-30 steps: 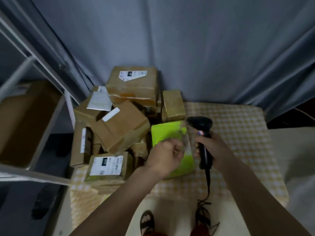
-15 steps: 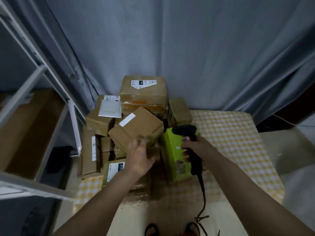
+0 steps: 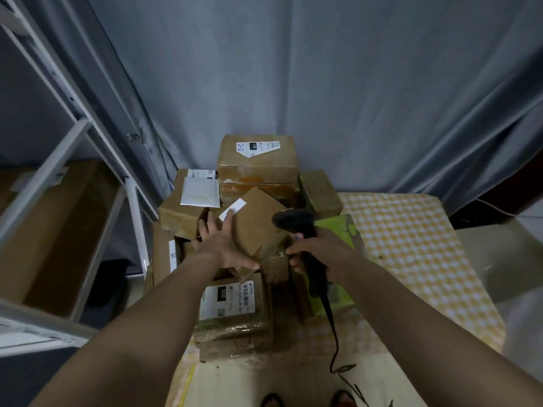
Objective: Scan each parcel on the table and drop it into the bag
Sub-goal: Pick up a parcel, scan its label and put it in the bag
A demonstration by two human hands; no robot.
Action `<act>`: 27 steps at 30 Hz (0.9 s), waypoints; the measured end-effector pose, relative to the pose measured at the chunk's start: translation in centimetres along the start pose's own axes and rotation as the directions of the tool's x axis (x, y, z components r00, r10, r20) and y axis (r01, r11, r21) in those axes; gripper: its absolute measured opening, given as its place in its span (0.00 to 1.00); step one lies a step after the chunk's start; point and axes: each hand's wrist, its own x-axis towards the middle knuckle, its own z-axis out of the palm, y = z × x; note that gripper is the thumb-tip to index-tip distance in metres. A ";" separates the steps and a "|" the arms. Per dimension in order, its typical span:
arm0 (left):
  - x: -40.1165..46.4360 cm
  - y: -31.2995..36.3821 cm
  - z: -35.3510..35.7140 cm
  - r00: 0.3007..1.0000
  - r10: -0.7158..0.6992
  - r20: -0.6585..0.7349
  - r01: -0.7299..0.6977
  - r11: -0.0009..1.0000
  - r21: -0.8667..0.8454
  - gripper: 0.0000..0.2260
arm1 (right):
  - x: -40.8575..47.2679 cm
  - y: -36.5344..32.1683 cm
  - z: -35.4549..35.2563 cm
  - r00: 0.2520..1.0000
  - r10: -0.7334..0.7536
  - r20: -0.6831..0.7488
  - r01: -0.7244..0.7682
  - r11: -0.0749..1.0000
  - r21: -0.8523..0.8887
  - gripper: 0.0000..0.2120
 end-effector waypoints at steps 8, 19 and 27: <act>0.8 0.1 1.0 0.999 -0.023 -0.047 0.029 0.991 0.132 0.64 | -0.2 1.4 -0.9 0.999 -0.001 -0.047 0.004 0.999 0.054 0.09; -3.2 -2.4 -0.8 0.969 0.067 0.239 0.195 0.388 -0.901 0.48 | 0.5 1.6 -0.4 0.988 -0.017 -0.155 0.060 0.958 0.280 0.06; -6.0 -3.7 1.8 0.927 0.122 0.355 0.329 0.192 -0.924 0.52 | 1.8 2.5 1.4 0.997 0.010 -0.082 0.018 0.942 0.334 0.08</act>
